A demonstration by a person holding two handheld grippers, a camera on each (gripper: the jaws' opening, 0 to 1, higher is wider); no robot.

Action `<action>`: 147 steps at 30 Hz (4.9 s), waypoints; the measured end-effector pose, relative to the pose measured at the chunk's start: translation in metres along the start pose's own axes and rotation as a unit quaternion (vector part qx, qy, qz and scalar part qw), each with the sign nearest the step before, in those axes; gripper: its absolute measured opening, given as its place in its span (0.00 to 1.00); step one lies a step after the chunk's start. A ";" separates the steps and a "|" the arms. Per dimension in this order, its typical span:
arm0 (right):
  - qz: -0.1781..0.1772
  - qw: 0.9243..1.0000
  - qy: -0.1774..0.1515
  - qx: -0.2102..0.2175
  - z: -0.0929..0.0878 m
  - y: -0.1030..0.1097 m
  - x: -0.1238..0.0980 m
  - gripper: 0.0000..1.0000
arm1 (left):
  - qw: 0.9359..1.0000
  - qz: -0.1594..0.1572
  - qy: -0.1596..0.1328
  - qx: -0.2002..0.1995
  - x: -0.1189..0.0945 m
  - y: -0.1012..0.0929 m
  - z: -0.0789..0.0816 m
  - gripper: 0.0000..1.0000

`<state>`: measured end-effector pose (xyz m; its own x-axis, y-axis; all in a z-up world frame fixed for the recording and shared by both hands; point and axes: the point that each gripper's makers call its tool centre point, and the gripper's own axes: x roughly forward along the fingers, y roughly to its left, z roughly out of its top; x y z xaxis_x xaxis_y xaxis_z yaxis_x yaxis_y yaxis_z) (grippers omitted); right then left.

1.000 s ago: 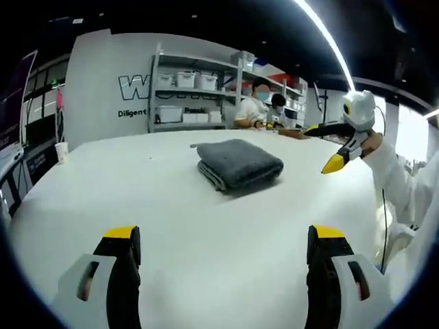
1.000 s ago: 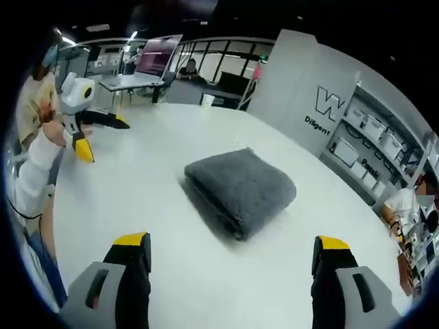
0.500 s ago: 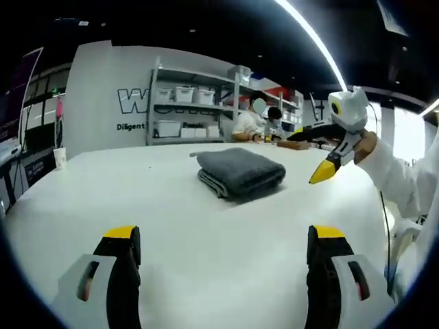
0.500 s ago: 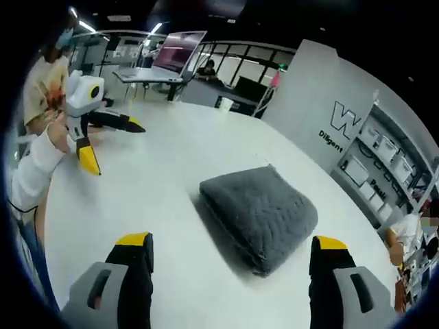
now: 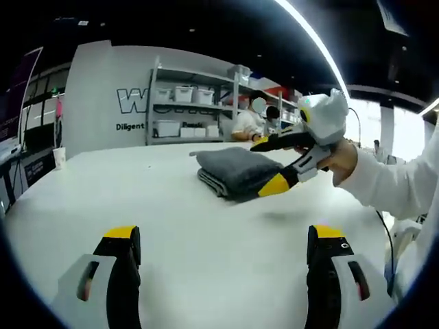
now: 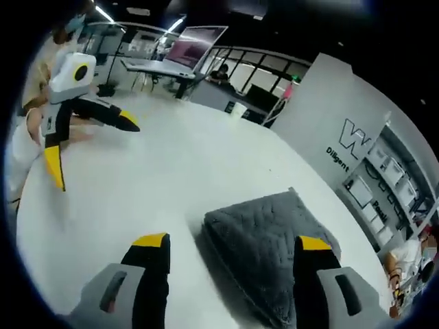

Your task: Open the folded towel by lifting each exposed corner and separating the folded layers until the towel lies flat within the target outline without major curled edges

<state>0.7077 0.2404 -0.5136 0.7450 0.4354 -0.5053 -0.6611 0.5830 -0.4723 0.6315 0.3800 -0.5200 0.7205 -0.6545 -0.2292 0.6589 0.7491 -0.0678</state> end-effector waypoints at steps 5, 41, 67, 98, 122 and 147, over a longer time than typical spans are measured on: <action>-0.006 1.000 -0.003 -0.013 0.002 0.000 0.016 0.62 | 1.000 0.000 0.003 0.000 0.000 -0.001 -0.002 1.00; -0.015 0.993 -0.113 -0.010 0.021 -0.018 -0.007 0.03 | 1.000 0.012 -0.005 -0.013 -0.003 -0.001 0.009 1.00; -0.190 0.960 -0.177 0.103 -0.073 -0.145 -0.130 0.01 | 1.000 0.020 -0.005 -0.005 0.028 -0.047 0.033 1.00; -0.205 0.949 0.001 0.239 -0.237 -0.145 -0.174 0.25 | 0.999 0.019 0.002 -0.028 0.026 -0.044 0.009 1.00; -0.088 0.975 -0.053 0.199 -0.116 -0.071 -0.203 0.99 | 1.000 0.000 0.004 -0.012 0.013 -0.055 0.018 1.00; -0.076 0.987 -0.018 0.138 -0.089 -0.067 -0.158 0.99 | 1.000 0.008 0.008 0.000 0.025 -0.052 0.001 1.00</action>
<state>0.6264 0.0717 -0.4667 0.8392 0.3499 -0.4164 -0.4962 0.8059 -0.3229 0.6155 0.3248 -0.5218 0.7277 -0.6401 -0.2466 0.6470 0.7599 -0.0634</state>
